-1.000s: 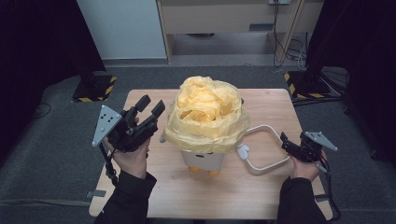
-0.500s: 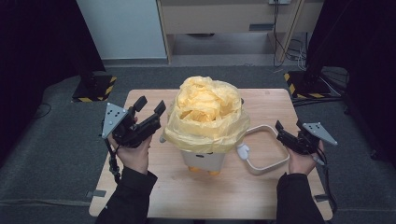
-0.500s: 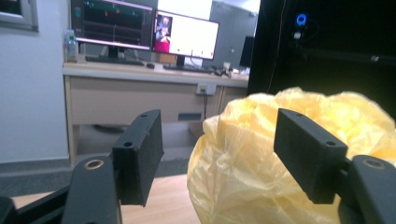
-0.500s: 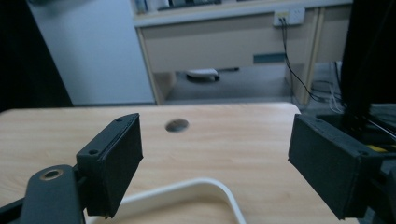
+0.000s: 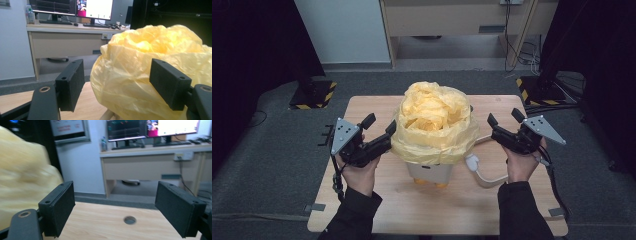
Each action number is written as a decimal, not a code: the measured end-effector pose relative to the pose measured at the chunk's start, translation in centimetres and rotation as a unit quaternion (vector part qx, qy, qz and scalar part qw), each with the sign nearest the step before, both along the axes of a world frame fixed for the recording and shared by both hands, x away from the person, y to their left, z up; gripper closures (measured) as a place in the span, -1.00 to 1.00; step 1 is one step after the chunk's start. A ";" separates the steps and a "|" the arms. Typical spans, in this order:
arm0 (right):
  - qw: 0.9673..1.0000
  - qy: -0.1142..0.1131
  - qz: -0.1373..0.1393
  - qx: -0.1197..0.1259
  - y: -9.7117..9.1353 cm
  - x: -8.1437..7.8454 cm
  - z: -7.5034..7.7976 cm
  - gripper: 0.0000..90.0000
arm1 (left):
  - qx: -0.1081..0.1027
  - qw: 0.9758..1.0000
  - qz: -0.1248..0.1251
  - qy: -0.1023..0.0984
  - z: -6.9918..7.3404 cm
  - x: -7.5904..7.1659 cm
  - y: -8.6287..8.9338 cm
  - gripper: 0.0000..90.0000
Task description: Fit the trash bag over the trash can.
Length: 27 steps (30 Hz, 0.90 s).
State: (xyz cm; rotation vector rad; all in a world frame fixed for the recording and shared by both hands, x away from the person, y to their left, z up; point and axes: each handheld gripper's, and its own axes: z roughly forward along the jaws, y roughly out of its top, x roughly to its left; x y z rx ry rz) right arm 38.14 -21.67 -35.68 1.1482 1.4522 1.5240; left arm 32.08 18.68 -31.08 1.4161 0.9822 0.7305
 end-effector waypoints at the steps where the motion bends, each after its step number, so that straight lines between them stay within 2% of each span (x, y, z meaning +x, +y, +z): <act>1: 1.000 -0.005 0.007 0.000 0.4 -0.1 0.3 -0.64 | 0.005 1.000 0.000 -0.001 -0.1 -0.2 0.0 -0.39; 4: 0.999 -0.014 0.031 -0.002 1.5 -0.6 1.3 -0.65 | 0.014 1.000 0.005 -0.006 -0.2 -0.6 0.0 -0.40; 7: 0.999 -0.018 0.045 -0.007 2.4 -1.1 1.8 -0.65 | 0.011 1.000 0.004 -0.007 -0.4 -0.9 0.2 -0.40; 13: 0.997 -0.017 0.071 -0.018 3.6 -2.1 2.0 -0.66 | 0.009 1.000 0.005 -0.009 -0.4 -1.4 0.5 -0.41; 15: 0.996 -0.016 0.078 -0.029 3.9 -2.4 2.0 -0.67 | 0.008 1.000 0.006 -0.008 -0.4 -1.5 0.6 -0.41; 24: 0.994 -0.014 0.097 -0.045 4.9 -3.5 1.8 -0.66 | 0.006 1.000 0.005 0.010 -1.4 -1.5 0.7 -0.42; 27: 0.994 -0.013 0.098 -0.051 5.0 -3.8 1.6 -0.66 | 0.006 1.000 0.000 0.017 -1.8 -1.3 0.8 -0.33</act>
